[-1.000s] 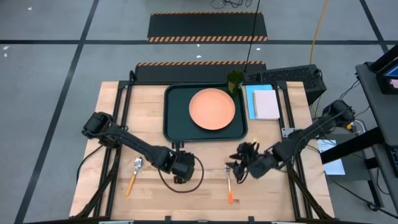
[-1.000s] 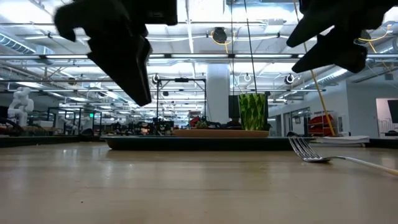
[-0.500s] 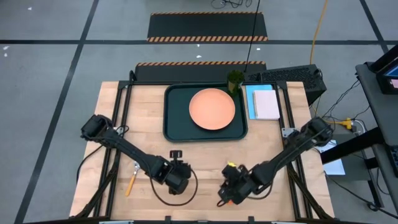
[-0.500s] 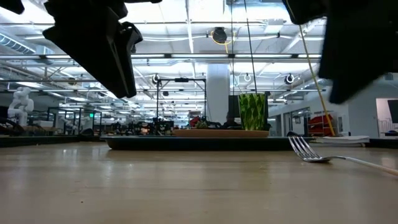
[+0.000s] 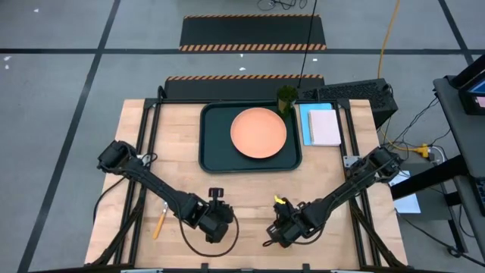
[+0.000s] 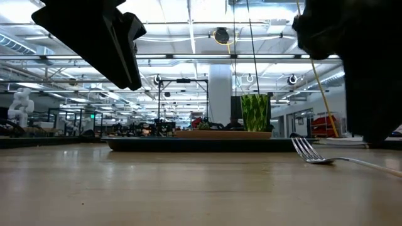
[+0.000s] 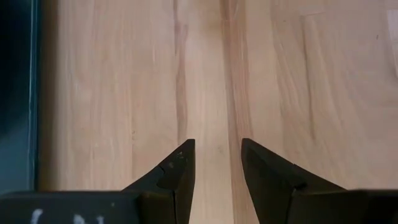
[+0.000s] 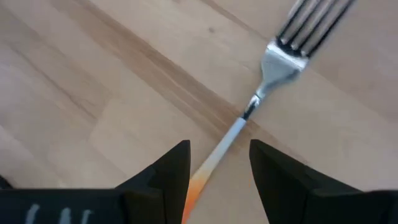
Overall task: Pick and place plate/cup/fork/spoon on tray
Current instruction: Put the orange fork on the black tray to the left of the orange plate
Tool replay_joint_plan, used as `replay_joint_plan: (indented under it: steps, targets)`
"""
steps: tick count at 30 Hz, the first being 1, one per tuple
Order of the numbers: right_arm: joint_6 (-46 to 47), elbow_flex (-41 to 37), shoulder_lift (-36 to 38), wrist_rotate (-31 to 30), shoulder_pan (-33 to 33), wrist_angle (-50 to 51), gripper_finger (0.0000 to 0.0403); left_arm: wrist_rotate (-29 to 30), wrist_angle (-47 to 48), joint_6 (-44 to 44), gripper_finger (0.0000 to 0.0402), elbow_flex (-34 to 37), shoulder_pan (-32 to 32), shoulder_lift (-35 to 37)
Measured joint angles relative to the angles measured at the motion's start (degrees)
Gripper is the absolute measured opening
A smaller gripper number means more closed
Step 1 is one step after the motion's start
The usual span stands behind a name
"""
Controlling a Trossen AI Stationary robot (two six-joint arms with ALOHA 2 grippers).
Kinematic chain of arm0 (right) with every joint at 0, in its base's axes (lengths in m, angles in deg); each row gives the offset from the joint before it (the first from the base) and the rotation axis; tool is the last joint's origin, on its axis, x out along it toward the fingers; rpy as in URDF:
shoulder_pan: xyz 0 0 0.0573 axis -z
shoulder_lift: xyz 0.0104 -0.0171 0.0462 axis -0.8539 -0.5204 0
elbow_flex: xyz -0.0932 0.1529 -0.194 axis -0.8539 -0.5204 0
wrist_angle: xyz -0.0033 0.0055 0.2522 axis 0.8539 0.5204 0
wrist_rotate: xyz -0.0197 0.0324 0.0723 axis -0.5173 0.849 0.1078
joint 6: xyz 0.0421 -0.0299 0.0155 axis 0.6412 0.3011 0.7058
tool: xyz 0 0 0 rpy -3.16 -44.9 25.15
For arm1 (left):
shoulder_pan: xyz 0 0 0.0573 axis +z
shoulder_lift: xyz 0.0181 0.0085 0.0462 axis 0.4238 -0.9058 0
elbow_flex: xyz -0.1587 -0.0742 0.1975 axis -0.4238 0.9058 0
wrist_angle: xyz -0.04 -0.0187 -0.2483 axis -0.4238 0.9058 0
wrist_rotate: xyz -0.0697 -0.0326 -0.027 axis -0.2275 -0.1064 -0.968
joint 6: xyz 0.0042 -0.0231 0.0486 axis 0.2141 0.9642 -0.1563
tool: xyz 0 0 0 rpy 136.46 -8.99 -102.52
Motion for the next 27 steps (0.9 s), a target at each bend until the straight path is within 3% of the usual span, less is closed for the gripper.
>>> replay_joint_plan:
  steps: [11, 19, 27]
  targets:
    - [-2.32, -7.13, 0.13, 0.36, 2.55, -9.42, 0.0157, 0.01, -0.22, -1.0, 0.0133, 0.0, 0.17, 0.0]
    - [-2.3, -8.05, 0.28, 1.13, 3.34, -7.41, 0.0154, 0.02, -0.31, -2.72, 0.0133, 0.0, 0.38, 0.0]
    - [-7.14, -8.11, 0.17, 2.9, 6.11, -5.69, 0.0091, 0.04, -0.26, -4.99, 0.0133, 0.0, 2.69, 0.0]
